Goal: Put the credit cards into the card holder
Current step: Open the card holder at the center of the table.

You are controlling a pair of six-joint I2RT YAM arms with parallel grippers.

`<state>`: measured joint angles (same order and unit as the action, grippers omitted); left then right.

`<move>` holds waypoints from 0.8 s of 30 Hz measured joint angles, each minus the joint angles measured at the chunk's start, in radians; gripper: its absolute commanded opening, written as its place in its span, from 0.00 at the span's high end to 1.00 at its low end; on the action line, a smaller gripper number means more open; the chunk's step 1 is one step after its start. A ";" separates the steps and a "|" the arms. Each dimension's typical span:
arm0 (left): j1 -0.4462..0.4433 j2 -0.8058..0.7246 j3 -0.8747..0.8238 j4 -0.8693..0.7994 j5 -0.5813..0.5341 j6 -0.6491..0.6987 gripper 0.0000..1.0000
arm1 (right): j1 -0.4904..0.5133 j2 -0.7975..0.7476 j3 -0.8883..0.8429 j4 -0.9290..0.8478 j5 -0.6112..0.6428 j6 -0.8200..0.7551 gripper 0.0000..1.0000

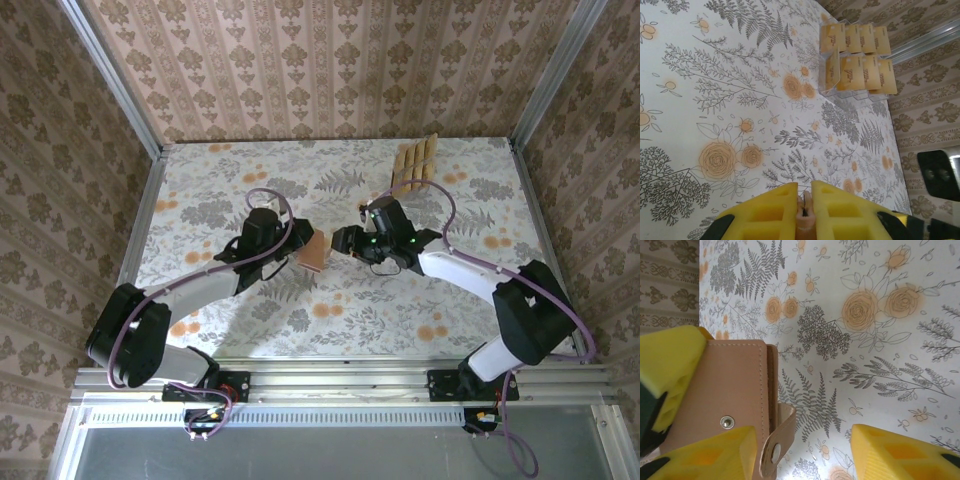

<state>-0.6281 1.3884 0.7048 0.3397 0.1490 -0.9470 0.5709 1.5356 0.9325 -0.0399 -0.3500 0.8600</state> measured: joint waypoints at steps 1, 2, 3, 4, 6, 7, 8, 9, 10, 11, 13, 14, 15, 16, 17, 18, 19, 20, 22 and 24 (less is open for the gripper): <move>0.000 0.000 0.002 0.000 0.000 0.001 1.00 | 0.004 0.010 0.000 0.005 -0.003 0.006 0.55; 0.000 0.000 0.005 0.000 0.000 0.002 1.00 | 0.007 0.017 0.001 0.009 -0.004 0.007 0.57; 0.000 0.000 0.006 0.000 0.000 0.002 1.00 | 0.009 0.024 0.002 0.012 -0.005 0.008 0.59; 0.000 0.000 0.006 0.000 0.000 0.002 1.00 | 0.010 0.030 0.002 0.015 -0.007 0.008 0.61; 0.000 0.000 0.006 -0.002 0.000 0.002 1.00 | 0.011 0.035 0.002 0.015 -0.010 0.010 0.69; 0.000 0.000 0.006 -0.003 0.000 0.002 1.00 | 0.013 0.037 0.002 0.015 -0.011 0.011 0.76; 0.000 0.000 0.006 -0.003 0.000 0.002 1.00 | 0.013 0.037 0.002 0.016 -0.013 0.007 0.84; 0.000 0.000 0.006 -0.003 0.000 0.002 1.00 | 0.013 0.037 0.002 0.017 -0.016 0.007 0.90; 0.000 0.000 0.006 -0.003 0.000 0.002 1.00 | 0.013 0.037 0.002 0.018 -0.018 0.006 0.98; 0.000 0.000 0.006 -0.003 0.000 0.002 1.00 | 0.013 0.037 0.002 0.019 -0.019 0.005 1.00; 0.000 0.002 0.006 -0.002 0.000 0.002 1.00 | 0.013 0.037 0.004 0.018 -0.023 0.009 1.00; 0.000 0.004 0.006 0.000 0.000 0.002 0.97 | 0.013 0.037 0.005 0.017 -0.023 0.006 1.00; 0.000 0.006 0.006 0.002 0.000 0.002 0.92 | 0.013 0.037 0.006 0.016 -0.024 0.005 1.00; 0.000 0.010 0.006 0.003 0.000 0.002 0.86 | 0.013 0.037 0.008 0.014 -0.024 0.004 1.00; 0.000 0.014 0.006 0.005 0.000 0.003 0.78 | 0.013 0.036 0.010 0.011 -0.024 0.003 1.00; 0.001 0.018 0.005 0.007 0.000 0.006 0.72 | 0.013 0.034 0.014 0.006 -0.025 0.002 1.00; 0.002 0.024 0.004 0.011 0.000 0.009 0.66 | 0.013 0.031 0.018 0.001 -0.025 0.000 1.00; 0.006 0.032 0.001 0.020 0.000 0.009 0.61 | 0.013 0.023 0.024 -0.012 -0.025 -0.002 1.00; 0.015 0.051 -0.012 0.047 0.004 0.003 0.52 | 0.013 0.005 0.043 -0.040 -0.026 -0.007 1.00; 0.030 0.079 -0.032 0.085 0.008 -0.007 0.46 | 0.018 -0.012 0.075 -0.065 -0.030 -0.016 1.00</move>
<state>-0.5983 1.4673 0.6731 0.4248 0.1574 -0.9543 0.5888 1.5238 1.0073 -0.1047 -0.3798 0.8436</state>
